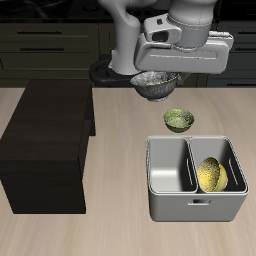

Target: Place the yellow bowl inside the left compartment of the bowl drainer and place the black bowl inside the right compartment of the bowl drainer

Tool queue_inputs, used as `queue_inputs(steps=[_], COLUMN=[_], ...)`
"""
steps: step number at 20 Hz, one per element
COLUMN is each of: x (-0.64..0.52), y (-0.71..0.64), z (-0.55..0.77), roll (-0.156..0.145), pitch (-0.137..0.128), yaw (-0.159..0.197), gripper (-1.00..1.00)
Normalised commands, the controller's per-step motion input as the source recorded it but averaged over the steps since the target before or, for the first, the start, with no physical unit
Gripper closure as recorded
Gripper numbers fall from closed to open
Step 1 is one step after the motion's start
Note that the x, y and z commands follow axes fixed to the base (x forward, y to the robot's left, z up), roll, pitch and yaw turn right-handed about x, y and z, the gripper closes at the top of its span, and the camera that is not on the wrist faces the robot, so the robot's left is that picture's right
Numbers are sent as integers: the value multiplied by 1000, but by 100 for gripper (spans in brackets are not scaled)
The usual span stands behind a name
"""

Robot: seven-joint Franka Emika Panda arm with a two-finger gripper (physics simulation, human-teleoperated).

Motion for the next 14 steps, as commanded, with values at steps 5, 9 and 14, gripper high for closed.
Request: queue_inputs(steps=[5,9,14], x=[92,57,23], y=[351,297,169], z=[-71,-70,-200], roll=[16,29,24], pitch=[11,13,20], yaw=[1,6,31], gripper=[100,100,100])
